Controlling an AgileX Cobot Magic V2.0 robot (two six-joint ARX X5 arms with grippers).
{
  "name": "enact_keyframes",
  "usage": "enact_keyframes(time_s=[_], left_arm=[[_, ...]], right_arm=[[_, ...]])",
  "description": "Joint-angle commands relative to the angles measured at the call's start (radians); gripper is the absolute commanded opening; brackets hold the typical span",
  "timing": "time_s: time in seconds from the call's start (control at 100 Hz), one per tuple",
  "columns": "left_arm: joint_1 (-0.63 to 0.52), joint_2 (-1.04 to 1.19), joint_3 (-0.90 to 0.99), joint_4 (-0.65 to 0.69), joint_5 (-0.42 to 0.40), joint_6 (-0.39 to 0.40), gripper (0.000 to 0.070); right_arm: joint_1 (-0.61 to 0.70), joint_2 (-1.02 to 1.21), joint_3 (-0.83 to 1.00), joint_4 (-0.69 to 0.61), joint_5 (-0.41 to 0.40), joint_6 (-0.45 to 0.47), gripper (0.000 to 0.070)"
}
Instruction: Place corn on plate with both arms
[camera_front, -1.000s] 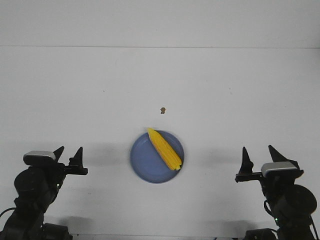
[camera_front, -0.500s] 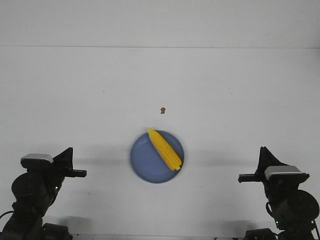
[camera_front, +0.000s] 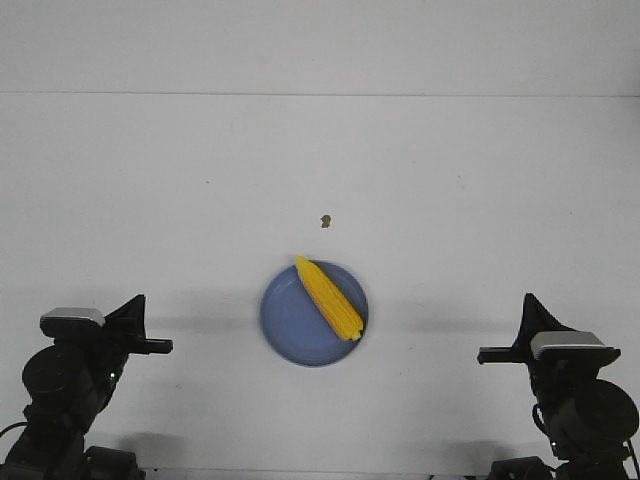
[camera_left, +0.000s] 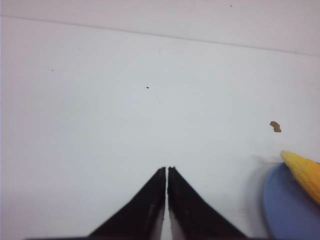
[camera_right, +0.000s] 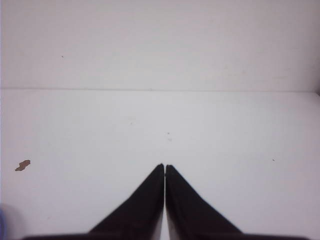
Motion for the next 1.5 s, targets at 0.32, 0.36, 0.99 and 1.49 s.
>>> enact_keyframes(time_s=[0.32,0.36,0.99,1.49], left_arm=[[-0.001,-0.015,0.008,0.009,-0.003,-0.005,0.0012],[-0.001,-0.018,0.008,0.009,-0.003,-0.002,0.0012],[0.061,-0.399,-0.404,0.3,-0.01,0.066,0.0012],[0.064,-0.415,-0.56,0.464,-0.01,0.08,0.0012]], right_arm=[[0.001,0.003,0.008,0.012,0.002,0.002,0.0008],[0.001,0.003,0.008,0.012,0.002,0.002,0.0008],[0.001,0.003,0.008,0.012,0.002,0.002,0.0008],[0.001,0.003,0.008,0.013,0.005,0.002,0.0008]])
